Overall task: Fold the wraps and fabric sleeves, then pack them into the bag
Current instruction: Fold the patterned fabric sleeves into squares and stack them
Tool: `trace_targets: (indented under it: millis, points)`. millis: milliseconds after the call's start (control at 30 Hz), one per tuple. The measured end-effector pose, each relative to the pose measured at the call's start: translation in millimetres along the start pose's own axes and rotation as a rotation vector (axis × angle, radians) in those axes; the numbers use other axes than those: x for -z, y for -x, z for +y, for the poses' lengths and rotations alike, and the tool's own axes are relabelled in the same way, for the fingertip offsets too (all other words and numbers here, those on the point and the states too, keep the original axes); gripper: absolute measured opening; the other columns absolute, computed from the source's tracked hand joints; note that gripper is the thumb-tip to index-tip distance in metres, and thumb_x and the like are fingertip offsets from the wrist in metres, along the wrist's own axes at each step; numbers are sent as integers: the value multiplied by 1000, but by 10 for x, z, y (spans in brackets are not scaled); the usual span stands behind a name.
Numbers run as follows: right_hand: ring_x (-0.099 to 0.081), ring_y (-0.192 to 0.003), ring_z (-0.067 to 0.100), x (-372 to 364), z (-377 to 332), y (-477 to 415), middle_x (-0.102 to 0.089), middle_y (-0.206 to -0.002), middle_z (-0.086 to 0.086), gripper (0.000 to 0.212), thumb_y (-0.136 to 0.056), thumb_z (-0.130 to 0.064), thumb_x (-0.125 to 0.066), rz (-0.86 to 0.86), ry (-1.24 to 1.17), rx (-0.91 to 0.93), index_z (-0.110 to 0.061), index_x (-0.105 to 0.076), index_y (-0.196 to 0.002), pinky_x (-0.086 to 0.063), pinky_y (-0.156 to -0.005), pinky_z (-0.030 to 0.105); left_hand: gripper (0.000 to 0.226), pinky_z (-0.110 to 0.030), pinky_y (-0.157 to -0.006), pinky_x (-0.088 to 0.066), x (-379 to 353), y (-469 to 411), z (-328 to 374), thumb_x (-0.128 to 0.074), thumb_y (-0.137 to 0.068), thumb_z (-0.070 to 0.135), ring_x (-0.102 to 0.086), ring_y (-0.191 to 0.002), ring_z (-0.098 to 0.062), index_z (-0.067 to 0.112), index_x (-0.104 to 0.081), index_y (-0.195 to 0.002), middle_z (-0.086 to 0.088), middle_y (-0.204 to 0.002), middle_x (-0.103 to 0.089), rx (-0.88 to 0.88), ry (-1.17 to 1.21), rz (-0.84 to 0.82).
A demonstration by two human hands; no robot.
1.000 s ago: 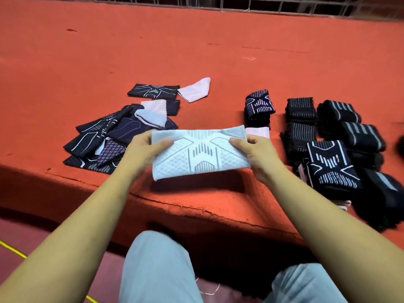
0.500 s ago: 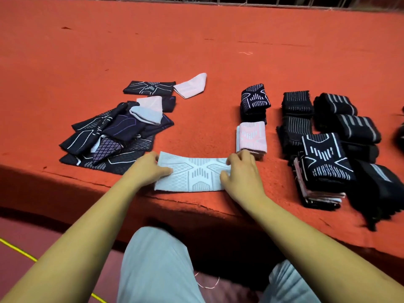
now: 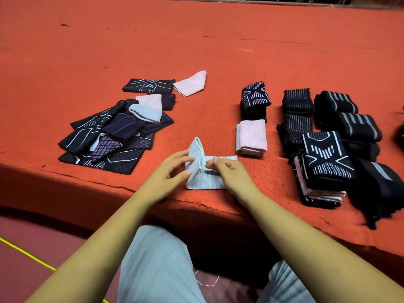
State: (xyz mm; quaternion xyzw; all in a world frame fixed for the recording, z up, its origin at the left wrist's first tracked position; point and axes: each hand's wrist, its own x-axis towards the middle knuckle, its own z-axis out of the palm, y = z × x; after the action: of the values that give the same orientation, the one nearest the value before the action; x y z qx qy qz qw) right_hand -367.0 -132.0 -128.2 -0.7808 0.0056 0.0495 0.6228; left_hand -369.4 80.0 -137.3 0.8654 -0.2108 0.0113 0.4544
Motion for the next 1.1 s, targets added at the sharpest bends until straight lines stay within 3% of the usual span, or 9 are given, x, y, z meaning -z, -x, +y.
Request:
trace_targets:
  millis: [100, 167, 267, 400, 567, 733, 833, 967, 1100]
  points:
    - [-60, -71, 7, -9, -46, 29, -66, -73, -6, 42, -97, -40, -57, 28, 119, 22, -6, -70, -75, -45, -73, 29, 45, -10, -114, -21, -90, -4, -45, -64, -87, 40, -34, -139, 8, 24, -62, -128, 11, -149, -44, -3, -13, -48]
    - [-45, -57, 7, -13, -77, 51, -54, -59, -4, 36, -92, -31, -65, 60, 250, 26, -6, -64, -66, -36, -61, 30, 49, -13, -115, -22, -100, 2, -61, -62, -84, 47, -35, -139, 6, 24, -62, -126, 10, -148, -46, -9, -20, -61]
    - [-45, -52, 9, -17, -105, 56, -54, -55, -3, 30, -86, -22, -69, 80, 415, 7, -14, -59, -60, -31, -55, 31, 51, -18, -117, -24, -104, -3, -91, -59, -82, 50, -38, -138, 3, 22, -62, -125, 10, -145, -51, 23, 1, -31]
    - [-58, -73, 20, -21, -86, 58, -65, -74, 4, 20, -88, -23, -66, 126, 555, 49, -12, -62, -72, -28, -62, 29, 61, -16, -118, -18, -196, -6, -82, -51, -84, 55, -31, -142, 1, 22, -58, -134, 12, -148, -46, 37, -111, 0]
    - [-58, -92, 26, -34, -5, 50, -61, -97, 9, 9, -85, -18, -65, 126, 634, 73, -15, -56, -84, -35, -74, 29, 62, -30, -119, -25, -279, 12, -71, -42, -88, 56, -33, -143, -6, 24, -54, -140, 13, -152, -44, 7, -339, 24]
    - [-58, -102, 25, -37, 43, 153, -48, -116, 6, 44, -89, -20, -64, 113, 609, 171, -25, -56, -131, -46, -92, 34, 53, -43, -111, -36, -259, -70, -29, -44, -89, 54, -47, -129, -14, 22, -61, -127, 9, -137, -56, 17, -335, 59]
    - [-58, -106, 24, -34, 49, 156, -46, -118, 6, 37, -94, -24, -59, 73, 703, 189, -21, -62, -131, -43, -98, 33, 50, -46, -107, -40, -238, -176, -7, -45, -90, 46, -49, -123, -21, 15, -61, -125, 2, -130, -58, -53, -430, 60]
    - [-55, -118, 23, -13, 34, 166, -42, -132, 6, 37, -97, -24, -55, 40, 723, 179, -17, -61, -133, -38, -106, 30, 61, -43, -116, -32, -289, -199, -33, -38, -89, 47, -40, -140, -19, 15, -56, -138, 1, -149, -48, -33, -407, -2]
    - [-54, -120, 22, -17, 57, 184, -37, -146, -3, 33, -99, -24, -49, -17, 870, 307, -12, -60, -128, -41, -101, 31, 63, -25, -118, -22, -316, -131, -40, -39, -88, 50, -38, -138, -16, 13, -58, -136, -1, -149, -47, 22, -362, 66]
